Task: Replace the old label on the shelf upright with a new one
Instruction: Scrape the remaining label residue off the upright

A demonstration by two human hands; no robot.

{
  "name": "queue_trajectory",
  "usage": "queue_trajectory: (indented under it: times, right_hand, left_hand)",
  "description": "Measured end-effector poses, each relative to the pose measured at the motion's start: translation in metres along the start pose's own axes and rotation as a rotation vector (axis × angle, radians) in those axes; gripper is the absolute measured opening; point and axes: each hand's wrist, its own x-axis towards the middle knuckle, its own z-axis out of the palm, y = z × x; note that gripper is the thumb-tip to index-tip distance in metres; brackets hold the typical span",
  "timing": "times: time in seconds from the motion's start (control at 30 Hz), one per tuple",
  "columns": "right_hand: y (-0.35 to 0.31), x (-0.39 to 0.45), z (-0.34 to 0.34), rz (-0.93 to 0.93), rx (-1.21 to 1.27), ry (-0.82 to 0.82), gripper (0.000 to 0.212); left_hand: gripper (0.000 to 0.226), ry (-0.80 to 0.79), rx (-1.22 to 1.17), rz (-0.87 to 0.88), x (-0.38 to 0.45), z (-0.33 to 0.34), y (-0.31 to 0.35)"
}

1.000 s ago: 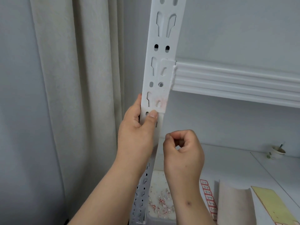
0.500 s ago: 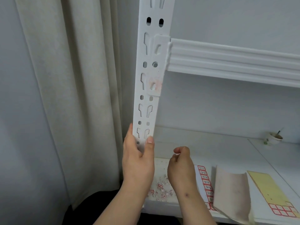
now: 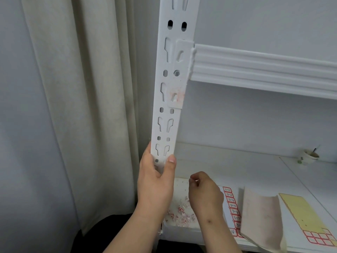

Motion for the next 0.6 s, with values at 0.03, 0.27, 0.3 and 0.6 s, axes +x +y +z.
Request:
queue_trajectory:
  times: [0.03, 0.27, 0.3, 0.6]
  right_hand:
    - [-0.002, 0.000, -0.001, -0.003, 0.025, 0.013, 0.022]
    - [-0.016, 0.006, -0.011, -0.121, 0.069, 0.110, 0.031]
    - [-0.019, 0.006, -0.014, -0.130, 0.109, 0.118, 0.026]
    - [-0.098, -0.016, -0.082, -0.326, 0.710, 0.203, 0.017]
  left_hand:
    - [0.041, -0.002, -0.003, 0.004, 0.000, 0.000, 0.000]
    - [0.061, 0.008, -0.053, 0.086, 0.007, -0.002, 0.020]
    - [0.065, 0.014, -0.065, 0.099, 0.009, -0.003, 0.026]
    - [0.043, -0.005, -0.246, 0.227, 0.032, -0.012, 0.092]
